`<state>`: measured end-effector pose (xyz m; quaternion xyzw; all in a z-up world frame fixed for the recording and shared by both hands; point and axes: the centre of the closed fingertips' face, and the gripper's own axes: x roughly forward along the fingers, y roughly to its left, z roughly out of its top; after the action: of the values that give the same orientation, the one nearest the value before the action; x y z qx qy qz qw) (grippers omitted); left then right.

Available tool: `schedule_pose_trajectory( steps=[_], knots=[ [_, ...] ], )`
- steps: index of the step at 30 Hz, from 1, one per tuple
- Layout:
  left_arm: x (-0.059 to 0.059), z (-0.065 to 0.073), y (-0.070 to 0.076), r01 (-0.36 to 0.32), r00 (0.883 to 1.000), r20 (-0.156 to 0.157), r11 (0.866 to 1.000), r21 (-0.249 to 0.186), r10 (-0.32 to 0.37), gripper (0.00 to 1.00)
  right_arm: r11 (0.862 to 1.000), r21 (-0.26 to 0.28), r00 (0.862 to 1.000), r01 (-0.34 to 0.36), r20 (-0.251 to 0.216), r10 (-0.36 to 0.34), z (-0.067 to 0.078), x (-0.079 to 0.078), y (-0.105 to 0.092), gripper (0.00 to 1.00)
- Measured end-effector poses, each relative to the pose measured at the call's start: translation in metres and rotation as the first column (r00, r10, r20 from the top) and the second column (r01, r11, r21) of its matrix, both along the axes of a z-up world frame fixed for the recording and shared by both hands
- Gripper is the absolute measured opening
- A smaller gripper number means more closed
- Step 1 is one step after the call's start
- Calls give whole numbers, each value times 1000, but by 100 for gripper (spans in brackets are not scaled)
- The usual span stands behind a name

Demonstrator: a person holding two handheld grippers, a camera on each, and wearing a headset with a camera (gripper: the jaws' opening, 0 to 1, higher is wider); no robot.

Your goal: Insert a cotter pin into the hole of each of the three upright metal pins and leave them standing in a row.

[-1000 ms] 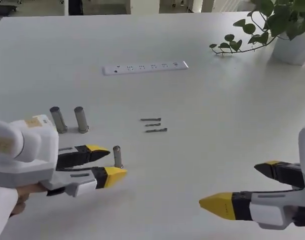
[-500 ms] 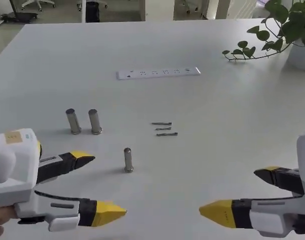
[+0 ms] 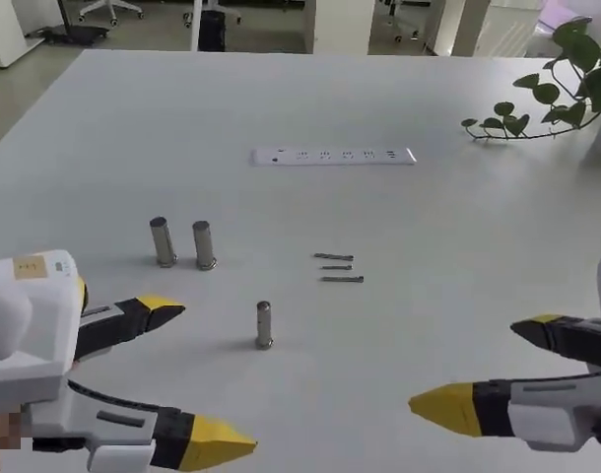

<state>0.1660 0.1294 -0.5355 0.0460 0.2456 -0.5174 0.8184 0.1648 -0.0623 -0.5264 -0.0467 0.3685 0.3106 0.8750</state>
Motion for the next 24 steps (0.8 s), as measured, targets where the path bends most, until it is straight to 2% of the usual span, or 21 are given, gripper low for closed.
schedule_pose_trajectory(
  steps=[4,10,16,20,21,22,23,24],
  knots=[
    [1,4,5,-24,1000,12,1000,-2,24,99,999,-13,999,-39,29,39,9,20,1,95],
    [-1,9,10,-58,998,22,998,-11,58,99,990,-80,990,-117,75,123,15,50,3,92],
    [-2,13,16,-90,996,24,996,-16,91,99,978,-116,980,-171,78,181,13,68,10,92],
    [-1,16,22,-113,993,31,994,-11,113,99,963,-147,967,-224,85,238,11,82,18,90],
    [0,17,22,-116,993,32,993,-11,116,99,957,-152,961,-248,90,263,11,84,21,88],
    [0,18,23,-120,992,34,993,-12,120,99,950,-160,955,-269,84,284,10,85,22,85],
    [1,19,24,-124,991,37,992,-14,125,99,951,-160,960,-263,58,275,8,89,25,85],
    [1,20,24,-128,991,40,992,-15,128,99,948,-162,957,-274,49,285,7,91,28,87]
  ],
)
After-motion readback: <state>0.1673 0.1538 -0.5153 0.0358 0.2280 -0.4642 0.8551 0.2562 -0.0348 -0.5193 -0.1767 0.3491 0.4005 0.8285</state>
